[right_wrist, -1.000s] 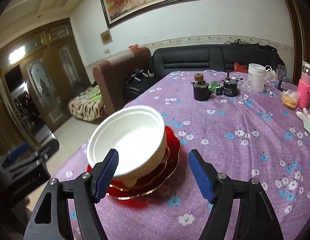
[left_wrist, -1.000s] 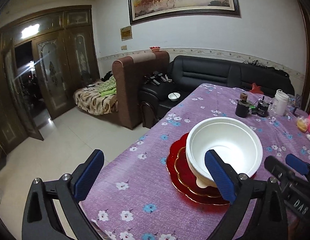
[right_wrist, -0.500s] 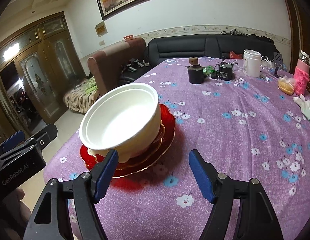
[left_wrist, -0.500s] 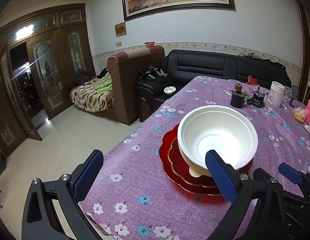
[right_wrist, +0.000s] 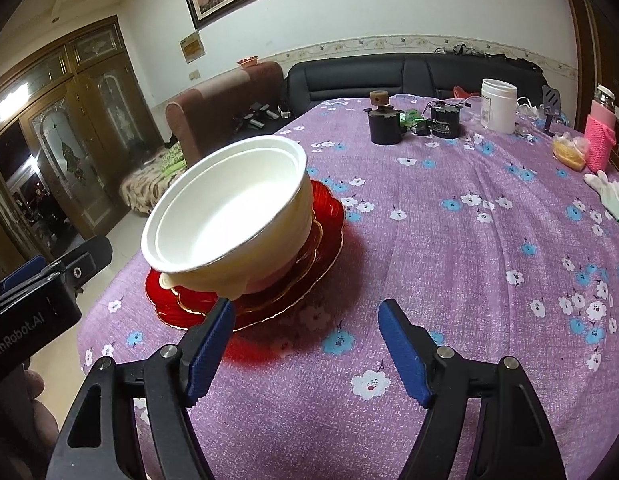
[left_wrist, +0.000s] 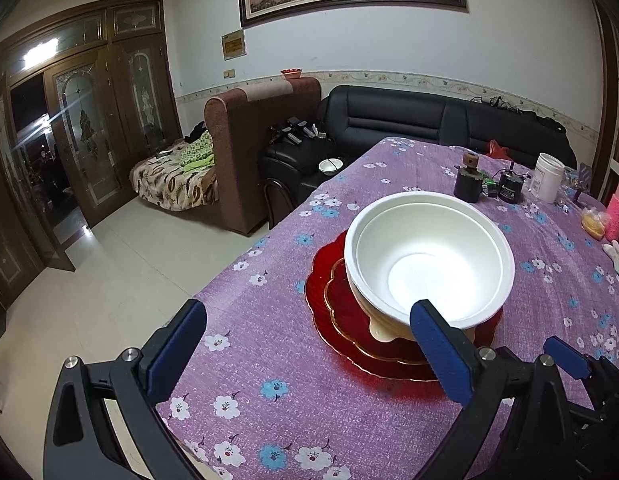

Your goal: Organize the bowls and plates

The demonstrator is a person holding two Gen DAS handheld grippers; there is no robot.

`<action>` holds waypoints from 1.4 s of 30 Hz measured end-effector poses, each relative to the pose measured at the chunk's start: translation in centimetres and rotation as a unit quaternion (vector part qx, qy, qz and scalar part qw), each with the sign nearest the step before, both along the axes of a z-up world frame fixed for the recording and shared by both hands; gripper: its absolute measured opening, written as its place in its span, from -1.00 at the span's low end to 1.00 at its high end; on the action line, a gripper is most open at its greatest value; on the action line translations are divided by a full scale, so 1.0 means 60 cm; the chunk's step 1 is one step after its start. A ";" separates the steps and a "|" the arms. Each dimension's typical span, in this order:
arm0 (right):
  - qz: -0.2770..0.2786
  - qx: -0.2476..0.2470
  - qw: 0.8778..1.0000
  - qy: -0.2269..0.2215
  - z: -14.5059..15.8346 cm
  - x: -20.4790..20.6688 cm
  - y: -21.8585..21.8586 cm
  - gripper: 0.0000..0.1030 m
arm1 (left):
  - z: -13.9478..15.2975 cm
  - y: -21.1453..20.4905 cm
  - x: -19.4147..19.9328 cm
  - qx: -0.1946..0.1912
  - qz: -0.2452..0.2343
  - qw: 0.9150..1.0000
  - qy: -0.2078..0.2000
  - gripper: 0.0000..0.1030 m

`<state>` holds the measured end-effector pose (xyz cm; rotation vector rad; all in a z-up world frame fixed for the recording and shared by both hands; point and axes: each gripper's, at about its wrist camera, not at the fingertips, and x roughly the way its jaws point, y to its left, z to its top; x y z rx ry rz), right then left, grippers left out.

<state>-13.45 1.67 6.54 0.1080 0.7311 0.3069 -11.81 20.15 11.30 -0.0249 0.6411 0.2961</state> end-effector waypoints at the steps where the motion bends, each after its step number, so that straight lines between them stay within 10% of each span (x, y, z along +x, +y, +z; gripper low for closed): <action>1: 0.000 -0.002 1.000 0.000 -0.001 0.000 0.001 0.53 | -0.001 0.000 0.000 0.000 0.000 1.000 0.001 0.98; 14: 0.001 -0.009 1.000 0.003 -0.012 -0.001 0.009 0.55 | -0.010 0.001 0.001 0.004 0.007 1.000 -0.003 0.98; 24: 0.013 -0.007 1.000 -0.021 -0.008 -0.020 0.010 0.56 | 0.024 -0.011 -0.062 0.050 0.089 0.990 -0.101 1.00; 42: 0.032 -0.018 0.998 -0.050 0.006 -0.053 -0.003 0.58 | 0.052 -0.053 -0.067 0.053 0.053 0.992 -0.102 1.00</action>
